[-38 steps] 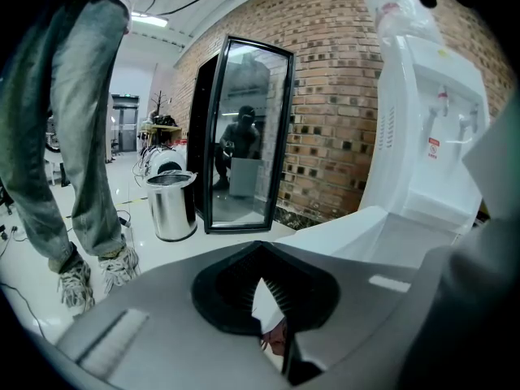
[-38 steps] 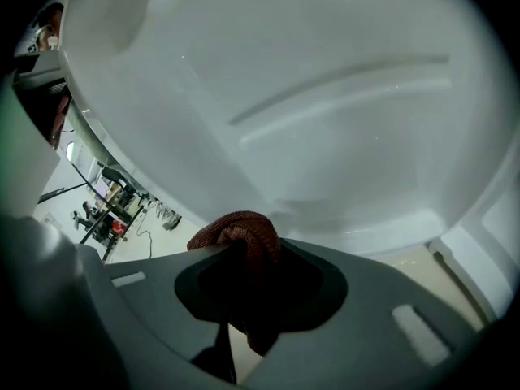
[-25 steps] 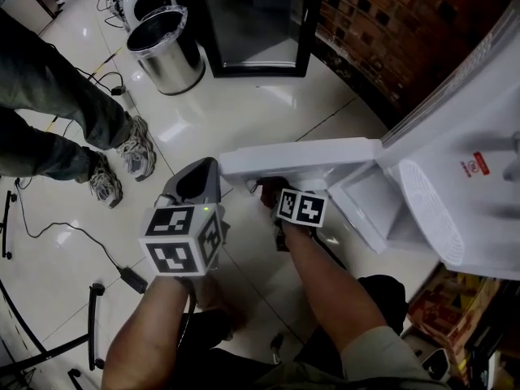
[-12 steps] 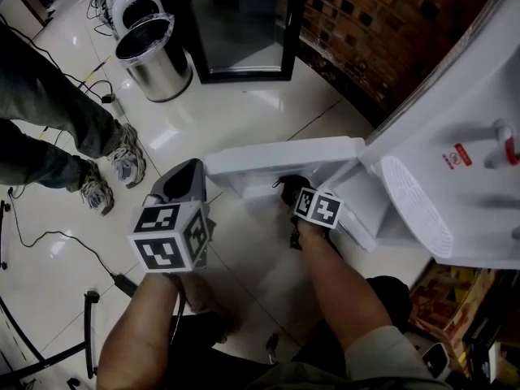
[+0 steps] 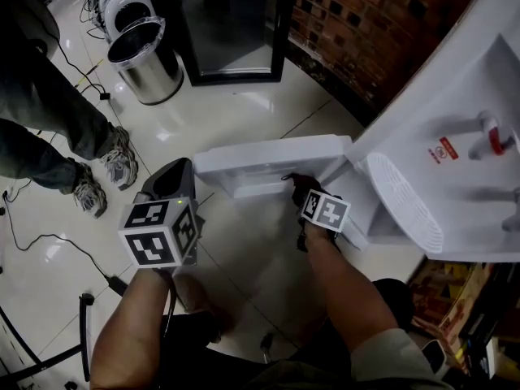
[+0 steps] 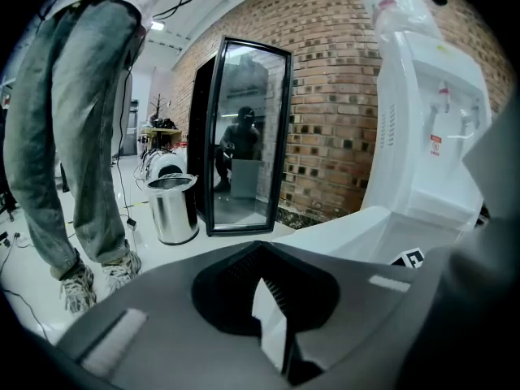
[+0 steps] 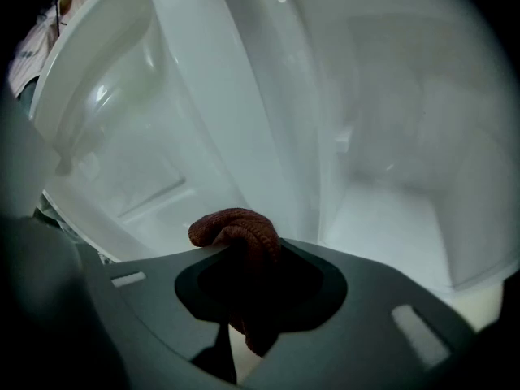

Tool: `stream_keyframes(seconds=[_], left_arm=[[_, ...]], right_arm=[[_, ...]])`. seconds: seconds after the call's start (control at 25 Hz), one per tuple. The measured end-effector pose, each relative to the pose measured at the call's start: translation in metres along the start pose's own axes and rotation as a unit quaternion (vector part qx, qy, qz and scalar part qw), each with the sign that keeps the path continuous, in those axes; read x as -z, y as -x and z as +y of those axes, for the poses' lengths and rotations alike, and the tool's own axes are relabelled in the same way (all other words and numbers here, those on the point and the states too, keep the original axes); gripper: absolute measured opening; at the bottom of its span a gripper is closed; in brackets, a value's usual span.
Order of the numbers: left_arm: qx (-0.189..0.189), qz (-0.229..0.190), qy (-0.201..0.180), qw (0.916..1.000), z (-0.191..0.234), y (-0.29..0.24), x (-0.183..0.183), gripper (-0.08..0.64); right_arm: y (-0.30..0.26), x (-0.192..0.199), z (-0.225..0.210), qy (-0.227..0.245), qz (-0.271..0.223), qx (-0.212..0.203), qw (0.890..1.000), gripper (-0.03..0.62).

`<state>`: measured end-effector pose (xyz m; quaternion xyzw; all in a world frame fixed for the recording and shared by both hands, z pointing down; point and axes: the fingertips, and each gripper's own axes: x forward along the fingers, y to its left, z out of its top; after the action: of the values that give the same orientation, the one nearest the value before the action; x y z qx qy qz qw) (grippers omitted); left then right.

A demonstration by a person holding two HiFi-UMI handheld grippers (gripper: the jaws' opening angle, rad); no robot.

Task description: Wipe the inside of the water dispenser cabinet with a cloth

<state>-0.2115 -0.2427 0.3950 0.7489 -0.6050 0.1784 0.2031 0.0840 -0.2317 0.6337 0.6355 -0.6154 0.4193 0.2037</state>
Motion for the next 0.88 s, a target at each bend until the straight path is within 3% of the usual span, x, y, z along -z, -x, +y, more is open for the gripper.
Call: stream_keyframes(seconds=[0.2,0.6,0.72,0.88], left_arm=[[0.002,0.001,-0.002,1.0,-0.001,0.0,0.001,0.0],[0.003,0.001,-0.002,1.0,-0.002,0.0,0.001,0.0],[0.003,-0.001,-0.001,1.0,-0.002,0.0,0.0,0.0],[0.004,-0.001,-0.001,1.0,-0.003,-0.001,0.001,0.0]], right_arm=[[0.008,-0.001,-0.021,0.005,0.001,0.037,0.999,0.106],[-0.001,-0.006,-0.045,0.026,0.001,0.058,0.998,0.104],[0.0,0.003,-0.032,0.049,0.014,0.042,0.998,0.106],[0.001,0.029,0.02,0.104,0.043,-0.02,0.993,0.107]])
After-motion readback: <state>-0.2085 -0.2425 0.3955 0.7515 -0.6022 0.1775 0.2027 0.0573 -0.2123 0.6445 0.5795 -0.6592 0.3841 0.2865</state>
